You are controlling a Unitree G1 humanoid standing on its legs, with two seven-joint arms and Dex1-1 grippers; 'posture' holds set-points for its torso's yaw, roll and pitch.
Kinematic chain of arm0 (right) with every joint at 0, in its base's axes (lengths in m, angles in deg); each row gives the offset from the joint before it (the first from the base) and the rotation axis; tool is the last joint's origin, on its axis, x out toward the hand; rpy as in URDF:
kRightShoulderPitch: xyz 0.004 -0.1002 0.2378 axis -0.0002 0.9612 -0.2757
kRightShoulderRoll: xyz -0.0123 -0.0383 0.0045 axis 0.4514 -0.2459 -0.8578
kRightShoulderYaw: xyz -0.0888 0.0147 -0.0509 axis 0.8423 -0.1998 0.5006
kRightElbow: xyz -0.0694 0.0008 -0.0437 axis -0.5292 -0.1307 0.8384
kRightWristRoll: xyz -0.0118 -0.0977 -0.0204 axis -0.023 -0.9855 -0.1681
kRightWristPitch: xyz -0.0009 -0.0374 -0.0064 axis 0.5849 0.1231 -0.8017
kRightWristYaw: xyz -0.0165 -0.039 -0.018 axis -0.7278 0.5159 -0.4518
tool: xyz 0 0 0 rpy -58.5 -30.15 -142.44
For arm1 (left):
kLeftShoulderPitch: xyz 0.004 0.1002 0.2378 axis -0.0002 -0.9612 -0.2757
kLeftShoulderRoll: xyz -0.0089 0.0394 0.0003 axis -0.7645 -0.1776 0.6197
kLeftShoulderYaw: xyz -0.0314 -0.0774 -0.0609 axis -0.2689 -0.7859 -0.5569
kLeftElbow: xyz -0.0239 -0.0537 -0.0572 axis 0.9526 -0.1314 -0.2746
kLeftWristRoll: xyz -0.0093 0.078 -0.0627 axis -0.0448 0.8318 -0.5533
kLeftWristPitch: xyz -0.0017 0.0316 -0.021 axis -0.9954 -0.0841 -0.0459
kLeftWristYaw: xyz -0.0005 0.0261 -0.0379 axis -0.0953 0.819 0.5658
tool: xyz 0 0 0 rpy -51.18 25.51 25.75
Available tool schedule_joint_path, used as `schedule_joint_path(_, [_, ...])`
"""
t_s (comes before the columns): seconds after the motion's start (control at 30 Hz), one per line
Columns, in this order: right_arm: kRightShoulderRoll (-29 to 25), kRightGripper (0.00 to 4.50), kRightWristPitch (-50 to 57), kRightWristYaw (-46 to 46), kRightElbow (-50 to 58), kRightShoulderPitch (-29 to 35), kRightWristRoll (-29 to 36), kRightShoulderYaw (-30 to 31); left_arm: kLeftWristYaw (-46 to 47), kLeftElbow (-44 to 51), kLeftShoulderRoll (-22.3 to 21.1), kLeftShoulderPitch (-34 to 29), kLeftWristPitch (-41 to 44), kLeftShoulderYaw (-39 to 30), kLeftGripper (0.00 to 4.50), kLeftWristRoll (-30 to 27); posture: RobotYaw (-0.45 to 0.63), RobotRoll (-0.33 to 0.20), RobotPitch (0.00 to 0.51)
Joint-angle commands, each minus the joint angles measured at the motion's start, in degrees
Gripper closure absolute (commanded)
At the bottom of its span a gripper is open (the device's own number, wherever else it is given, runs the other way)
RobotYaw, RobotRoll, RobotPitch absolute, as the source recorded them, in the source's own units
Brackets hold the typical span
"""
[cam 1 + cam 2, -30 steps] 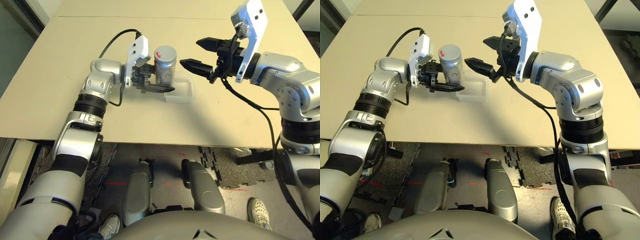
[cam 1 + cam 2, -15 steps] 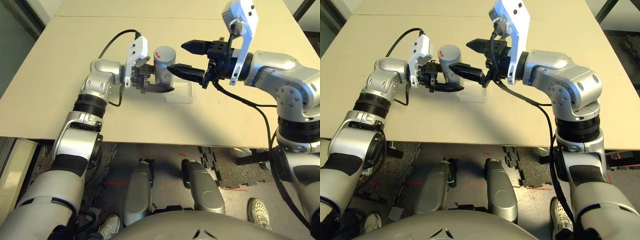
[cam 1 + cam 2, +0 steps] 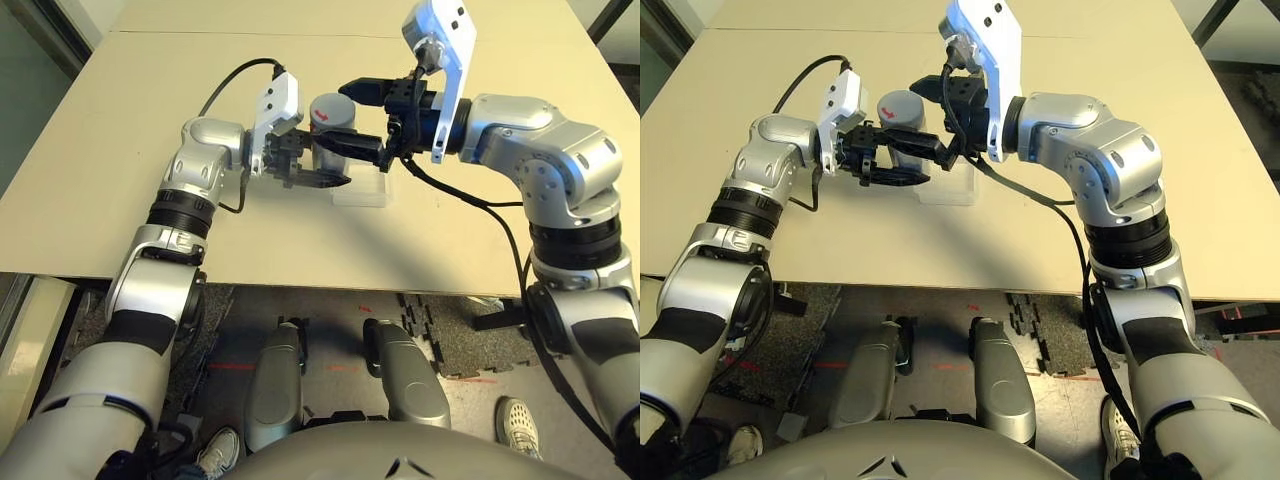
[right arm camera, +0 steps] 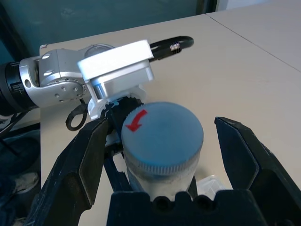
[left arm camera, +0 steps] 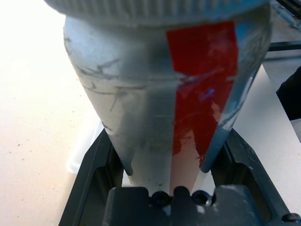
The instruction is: Pour the medicine from the bottle into the box.
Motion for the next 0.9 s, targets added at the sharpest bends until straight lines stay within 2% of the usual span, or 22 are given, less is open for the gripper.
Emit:
schedule_joint_path(0.03, [0.8,0.17,-0.6,0.0,-0.4,-0.8,-0.3,-0.2,-0.5,1.9,-0.1,-0.7,0.9,0.4,1.79,-0.2,-0.05,0.0,0.175])
schedule_joint_path(0.1, [1.1,0.6,-0.8,0.2,-0.4,-0.9,-0.4,-0.4,-0.4,2.1,-0.1,-0.8,1.1,0.4,1.79,-0.2,-0.05,0.0,0.175])
schedule_joint_path(0.23, [1.3,1.94,-1.1,0.0,-0.1,-0.7,-0.5,-0.3,-0.4,2.2,-0.1,-0.9,1.3,0.4,1.79,-0.1,-0.05,0.0,0.176])
schedule_joint_path(0.5, [0.9,1.93,-0.5,0.6,0.0,0.1,-0.4,-0.9,-0.4,1.4,-0.1,-0.6,0.8,0.4,1.79,0.1,-0.05,0.0,0.176])
schedule_joint_path(0.9, [5.2,1.93,-3.7,17.8,-14.9,-6.4,-4.9,-12.0,1.7,0.4,0.1,-1.1,-0.2,-0.1,1.79,0.6,-0.05,0.0,0.173])
